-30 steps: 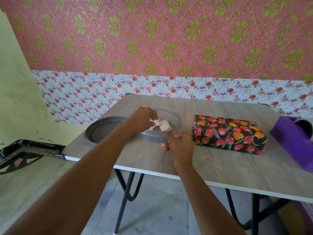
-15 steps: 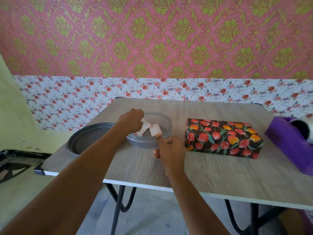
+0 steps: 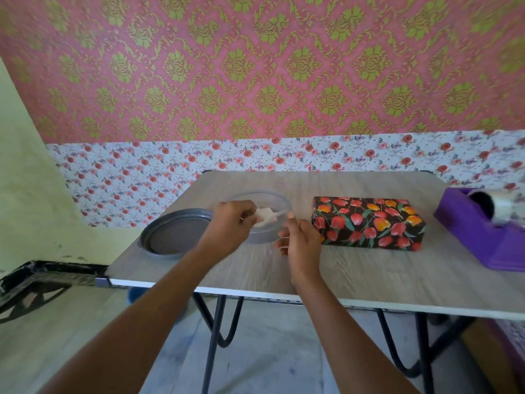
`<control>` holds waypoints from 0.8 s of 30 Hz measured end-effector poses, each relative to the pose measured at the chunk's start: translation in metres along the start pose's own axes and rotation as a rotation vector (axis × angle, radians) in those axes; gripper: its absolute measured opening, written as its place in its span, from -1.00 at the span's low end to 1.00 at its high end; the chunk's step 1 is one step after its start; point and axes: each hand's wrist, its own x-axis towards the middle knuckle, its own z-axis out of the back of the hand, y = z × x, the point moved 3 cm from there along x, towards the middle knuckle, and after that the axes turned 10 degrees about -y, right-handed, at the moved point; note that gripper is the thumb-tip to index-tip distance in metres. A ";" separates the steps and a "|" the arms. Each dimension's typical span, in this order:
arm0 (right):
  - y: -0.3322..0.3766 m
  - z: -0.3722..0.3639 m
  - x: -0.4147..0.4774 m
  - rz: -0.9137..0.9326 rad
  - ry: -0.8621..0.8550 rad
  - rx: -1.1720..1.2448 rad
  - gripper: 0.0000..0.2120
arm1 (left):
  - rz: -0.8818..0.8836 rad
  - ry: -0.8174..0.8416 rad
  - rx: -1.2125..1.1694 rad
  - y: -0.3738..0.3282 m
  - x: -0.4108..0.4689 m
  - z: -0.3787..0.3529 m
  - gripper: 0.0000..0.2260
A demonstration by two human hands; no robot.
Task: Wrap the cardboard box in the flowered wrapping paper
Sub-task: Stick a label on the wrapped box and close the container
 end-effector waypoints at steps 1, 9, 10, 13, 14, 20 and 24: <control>0.003 0.004 -0.001 0.012 0.016 0.000 -0.66 | 0.013 -0.030 -0.032 -0.005 -0.008 -0.001 -0.81; 0.017 0.053 0.007 -0.129 0.218 0.045 -0.85 | 0.052 -0.047 -0.202 -0.028 -0.057 -0.026 -0.87; 0.016 0.053 0.008 -0.149 0.243 0.050 -0.89 | 0.007 -0.021 -0.206 -0.029 -0.059 -0.029 -0.92; 0.013 0.050 0.014 -0.108 0.214 -0.081 -0.96 | -0.152 0.037 -0.183 -0.030 -0.065 -0.036 -0.90; 0.012 0.050 0.016 -0.083 0.193 -0.131 -0.94 | -0.167 0.027 -0.176 -0.029 -0.066 -0.038 -0.86; 0.000 0.052 0.024 -0.001 0.144 -0.167 -0.87 | 0.071 -0.109 -0.325 -0.005 -0.065 -0.044 -0.82; 0.003 0.050 0.023 0.018 0.160 -0.119 -0.92 | 0.201 -0.097 -0.436 0.003 -0.062 -0.046 -0.84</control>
